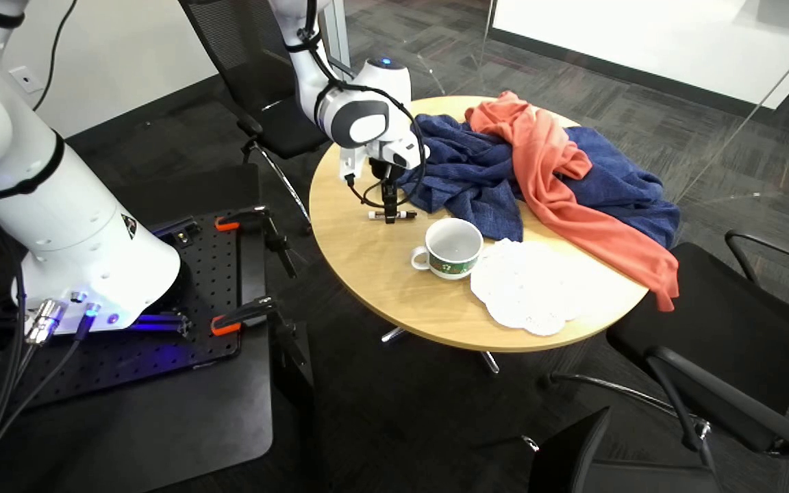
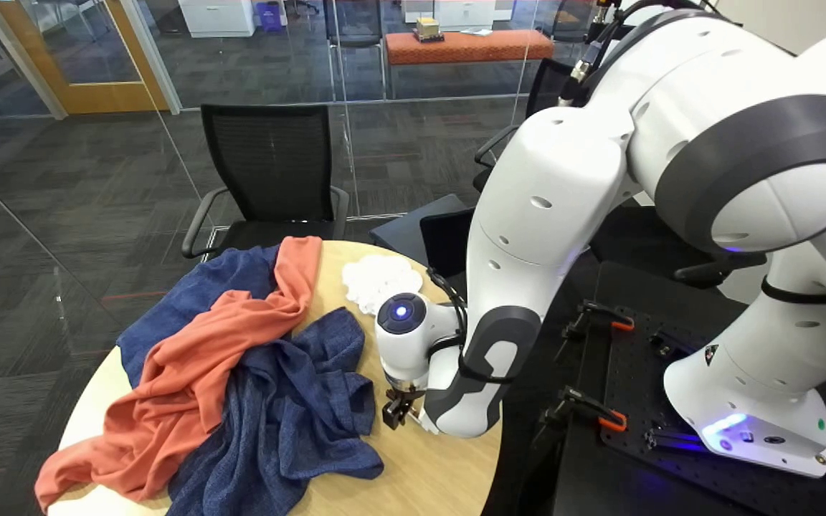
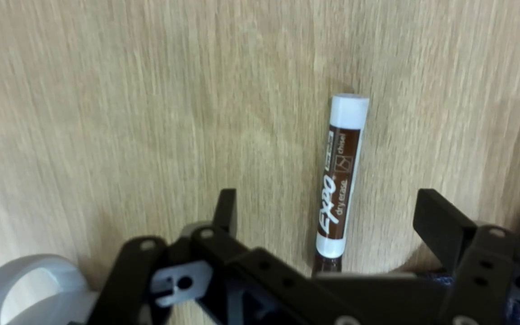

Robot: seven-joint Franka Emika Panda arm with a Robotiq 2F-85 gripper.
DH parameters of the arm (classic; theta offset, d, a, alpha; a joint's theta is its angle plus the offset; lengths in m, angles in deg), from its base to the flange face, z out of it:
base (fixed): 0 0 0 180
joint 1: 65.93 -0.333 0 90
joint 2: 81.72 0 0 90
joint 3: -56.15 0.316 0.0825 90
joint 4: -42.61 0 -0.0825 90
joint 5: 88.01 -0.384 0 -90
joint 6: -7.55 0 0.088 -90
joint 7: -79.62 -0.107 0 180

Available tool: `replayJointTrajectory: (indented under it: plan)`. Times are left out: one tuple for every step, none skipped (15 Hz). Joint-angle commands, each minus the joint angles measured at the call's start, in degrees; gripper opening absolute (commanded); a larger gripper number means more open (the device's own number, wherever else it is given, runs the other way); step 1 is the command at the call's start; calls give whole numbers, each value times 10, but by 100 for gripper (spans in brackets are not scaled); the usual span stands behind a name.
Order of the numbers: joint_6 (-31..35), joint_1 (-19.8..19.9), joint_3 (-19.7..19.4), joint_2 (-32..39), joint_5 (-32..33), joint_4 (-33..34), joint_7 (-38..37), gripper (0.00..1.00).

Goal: Get the marker from the table and place it in the mug

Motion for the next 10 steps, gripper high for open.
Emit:
replayJointTrajectory:
  plan:
    - [2,-4,-9,22,-16,27,2,100]
    - [1,-4,-10,26,-17,32,2,100]
    - [0,-4,-11,30,-19,38,2,100]
    - [-1,-5,-13,34,-21,43,1,100]
    - [-2,-6,-16,38,-23,47,-1,100]
    - [-2,-9,-20,42,-24,52,-3,75]
    - [-2,-10,-21,44,-25,55,-3,74]
    - [-3,-10,-24,47,-26,58,-3,66]
    - [-4,-10,-24,49,-27,61,-3,59]
    - [-4,-10,-25,50,-28,63,-4,51]
